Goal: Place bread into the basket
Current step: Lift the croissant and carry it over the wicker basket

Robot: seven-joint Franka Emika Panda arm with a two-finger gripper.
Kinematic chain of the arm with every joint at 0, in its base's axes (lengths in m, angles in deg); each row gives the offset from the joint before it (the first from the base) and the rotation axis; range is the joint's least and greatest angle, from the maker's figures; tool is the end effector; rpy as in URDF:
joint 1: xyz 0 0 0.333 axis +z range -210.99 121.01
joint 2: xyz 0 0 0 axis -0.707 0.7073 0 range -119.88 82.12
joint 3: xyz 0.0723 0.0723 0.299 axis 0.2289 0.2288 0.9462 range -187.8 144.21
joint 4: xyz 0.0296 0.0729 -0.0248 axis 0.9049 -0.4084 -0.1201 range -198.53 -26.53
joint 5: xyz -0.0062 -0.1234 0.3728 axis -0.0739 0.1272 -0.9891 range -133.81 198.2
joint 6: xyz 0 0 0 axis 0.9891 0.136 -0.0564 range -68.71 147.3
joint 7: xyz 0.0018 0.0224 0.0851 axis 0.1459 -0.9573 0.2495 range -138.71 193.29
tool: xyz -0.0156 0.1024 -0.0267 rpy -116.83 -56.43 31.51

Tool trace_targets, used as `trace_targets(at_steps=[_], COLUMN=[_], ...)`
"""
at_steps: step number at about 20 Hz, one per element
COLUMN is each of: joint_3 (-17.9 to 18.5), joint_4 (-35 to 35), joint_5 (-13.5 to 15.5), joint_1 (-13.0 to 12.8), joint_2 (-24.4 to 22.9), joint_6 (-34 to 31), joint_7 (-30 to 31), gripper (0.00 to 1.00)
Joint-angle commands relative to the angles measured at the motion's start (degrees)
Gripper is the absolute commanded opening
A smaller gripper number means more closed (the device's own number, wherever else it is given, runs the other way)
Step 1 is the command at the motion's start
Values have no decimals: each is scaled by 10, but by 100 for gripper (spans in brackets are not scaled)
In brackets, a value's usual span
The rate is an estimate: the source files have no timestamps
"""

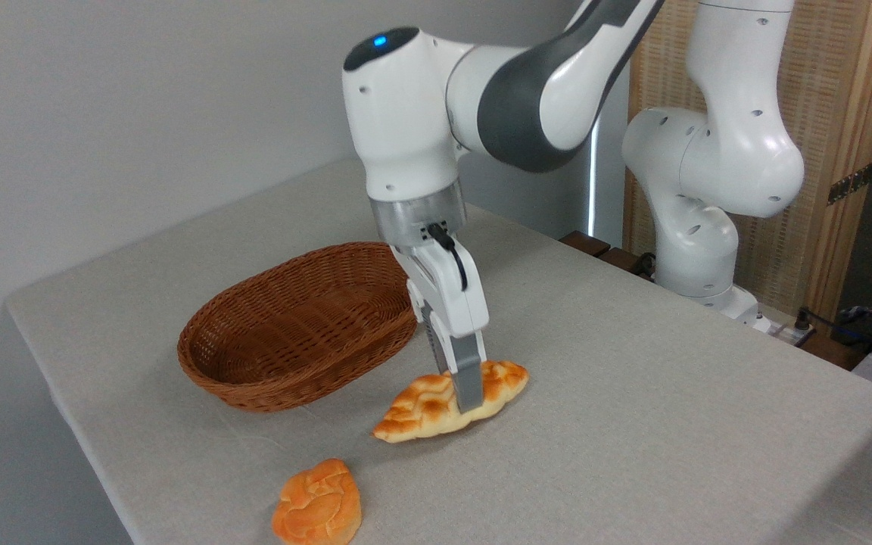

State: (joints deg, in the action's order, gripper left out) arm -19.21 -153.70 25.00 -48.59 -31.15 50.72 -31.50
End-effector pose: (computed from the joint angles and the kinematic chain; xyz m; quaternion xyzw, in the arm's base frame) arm 0.4769 -0.0015 0.4384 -0.8500 0.5243 0.0279 0.0420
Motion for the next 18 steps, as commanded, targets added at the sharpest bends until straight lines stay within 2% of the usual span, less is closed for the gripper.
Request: trace_targets(at_steps=[1,4,6,11,12,15,18], joint_3=[6,5,-3,-18,-27,-61,-77], joint_4=[71,143,180,226,230,231,231], joint_5=[42,87,119,124,124,124,121], joint_1=[-3,-5,-6,-47,-49,-49,-57], joint_2=[0,21,33,49,52,65,94], joint_6=[-62,-102,-112,-112,-112,-111,-100], joint_7=[-6,-1,32,177,201,250,272], gripper=[51,51,51,51,51,51,51])
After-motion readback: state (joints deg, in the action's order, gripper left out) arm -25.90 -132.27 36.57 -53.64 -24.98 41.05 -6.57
